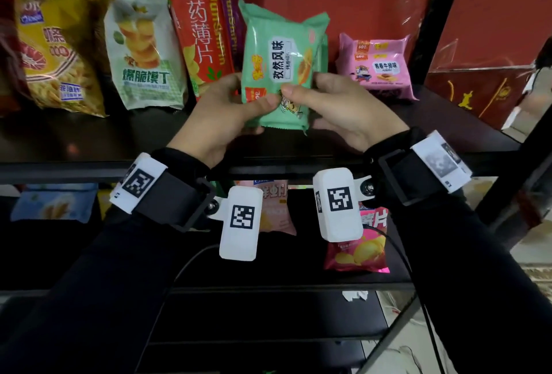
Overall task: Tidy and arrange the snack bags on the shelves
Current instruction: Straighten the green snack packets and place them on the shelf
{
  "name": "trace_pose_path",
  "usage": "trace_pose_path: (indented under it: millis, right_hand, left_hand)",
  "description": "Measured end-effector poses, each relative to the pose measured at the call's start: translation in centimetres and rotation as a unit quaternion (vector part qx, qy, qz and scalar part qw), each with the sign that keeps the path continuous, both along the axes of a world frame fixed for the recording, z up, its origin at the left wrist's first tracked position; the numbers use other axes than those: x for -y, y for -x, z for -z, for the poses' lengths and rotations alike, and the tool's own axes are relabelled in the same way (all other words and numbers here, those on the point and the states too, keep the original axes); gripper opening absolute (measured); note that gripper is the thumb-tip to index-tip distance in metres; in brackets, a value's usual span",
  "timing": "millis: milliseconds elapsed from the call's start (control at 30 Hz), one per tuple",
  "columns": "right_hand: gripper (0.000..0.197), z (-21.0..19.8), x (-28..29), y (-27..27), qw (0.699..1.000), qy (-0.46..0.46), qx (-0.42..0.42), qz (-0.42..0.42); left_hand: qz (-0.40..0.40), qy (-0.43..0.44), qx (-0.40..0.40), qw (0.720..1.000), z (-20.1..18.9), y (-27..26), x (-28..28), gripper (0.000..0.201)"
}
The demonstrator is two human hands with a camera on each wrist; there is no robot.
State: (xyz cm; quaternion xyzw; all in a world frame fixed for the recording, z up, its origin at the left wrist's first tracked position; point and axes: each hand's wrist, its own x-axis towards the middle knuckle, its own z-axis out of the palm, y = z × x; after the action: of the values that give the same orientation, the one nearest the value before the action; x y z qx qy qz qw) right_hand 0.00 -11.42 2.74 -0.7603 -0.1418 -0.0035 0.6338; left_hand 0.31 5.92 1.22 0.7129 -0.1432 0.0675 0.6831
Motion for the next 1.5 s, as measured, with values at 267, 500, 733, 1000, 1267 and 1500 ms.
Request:
trace_pose_path:
  millis: [267,500,733,1000,1267,1500]
  right_hand:
    - [0.023,0.7,-0.3,-0.2,0.996,-0.083,0.030,0.021]
    - [0.030,-0.8,-0.9,-0.2,0.987,-0.153,0.050,0.019]
    - [0.041,-0.9,-1.5,-0.3,0.989,-0.136,0.051,-0.002]
    - [0.010,-1.9,-1.9,-0.9,0.972,-0.226,0.062,-0.003]
    - [0.006,-2.2,-2.1,-0.9,0.962,-0.265,0.062,-0.011]
    - [0.011,-2.5,-2.7,-0.6,0.957,-0.284,0.057,0.009]
  left_hand:
    - [0.002,0.045,0.024,0.999,-0.8,-0.1,0.6,0.035]
    - [0.025,0.031,0.042,0.998,-0.9,-0.6,0.7,0.037]
    - [0.011,0.117,0.090,0.989,-2.2,-0.3,1.1,0.026]
    - [0.033,0.159,0.066,0.984,-2.3,-0.7,1.2,0.018]
    - [0.060,0.219,0.016,0.974,-3.6,-0.6,1.1,0.011]
    - [0.053,0.289,0.002,0.956,-3.5,-0.8,1.9,0.013]
